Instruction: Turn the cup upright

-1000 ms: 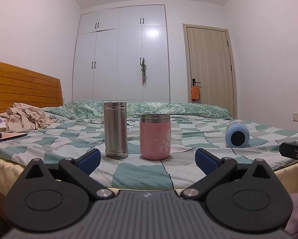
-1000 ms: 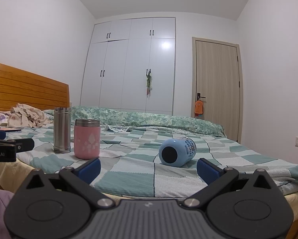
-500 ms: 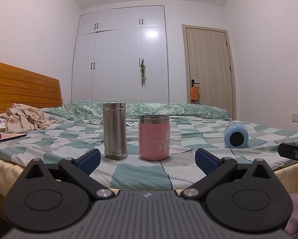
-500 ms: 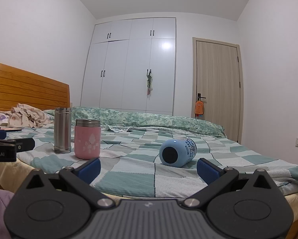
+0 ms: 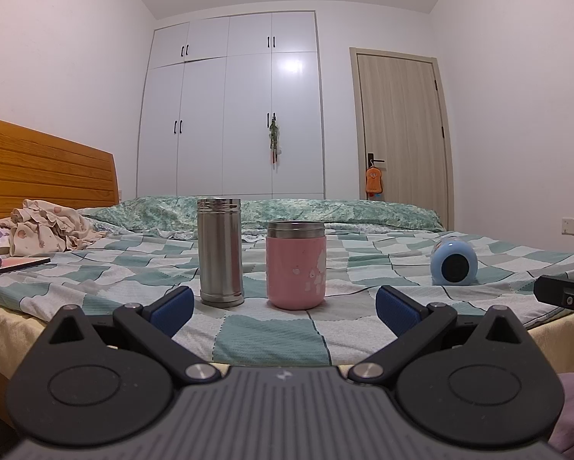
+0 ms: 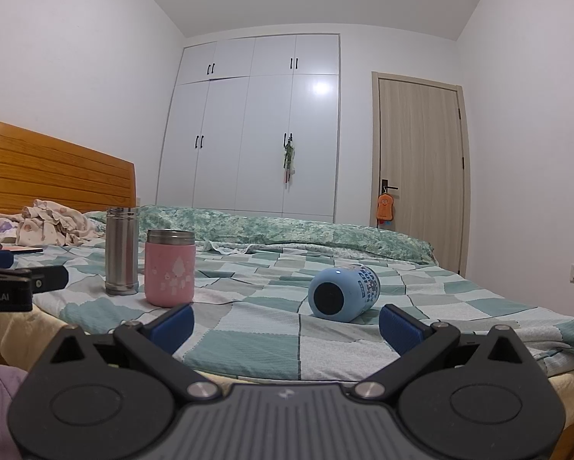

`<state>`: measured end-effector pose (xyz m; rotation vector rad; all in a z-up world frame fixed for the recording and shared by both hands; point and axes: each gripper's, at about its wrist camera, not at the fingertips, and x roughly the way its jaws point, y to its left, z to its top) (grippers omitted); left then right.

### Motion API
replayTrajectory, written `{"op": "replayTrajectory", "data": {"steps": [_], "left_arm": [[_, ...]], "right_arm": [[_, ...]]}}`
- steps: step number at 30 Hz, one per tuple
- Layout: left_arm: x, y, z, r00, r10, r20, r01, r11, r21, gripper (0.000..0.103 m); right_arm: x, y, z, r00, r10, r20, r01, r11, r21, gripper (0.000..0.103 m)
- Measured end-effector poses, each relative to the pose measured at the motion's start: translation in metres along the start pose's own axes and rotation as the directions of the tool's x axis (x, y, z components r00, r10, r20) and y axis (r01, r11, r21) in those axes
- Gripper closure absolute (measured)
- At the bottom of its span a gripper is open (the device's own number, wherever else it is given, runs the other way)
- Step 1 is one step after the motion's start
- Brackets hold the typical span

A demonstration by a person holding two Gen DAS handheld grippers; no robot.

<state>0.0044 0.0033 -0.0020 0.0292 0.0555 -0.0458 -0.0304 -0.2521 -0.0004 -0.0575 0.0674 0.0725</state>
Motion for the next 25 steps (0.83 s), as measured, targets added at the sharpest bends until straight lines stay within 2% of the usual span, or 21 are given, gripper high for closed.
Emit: {"op": "replayTrajectory", "data": {"steps": [25], "left_arm": [[-0.0020, -0.0009, 0.0002, 1.000, -0.006, 0.013, 0.006, 1.000, 0.010, 0.000]], "right_arm": [[-0.0002, 0.0015, -0.0002, 1.000, -0.001, -0.001, 0.001, 1.000, -0.001, 0.000]]}}
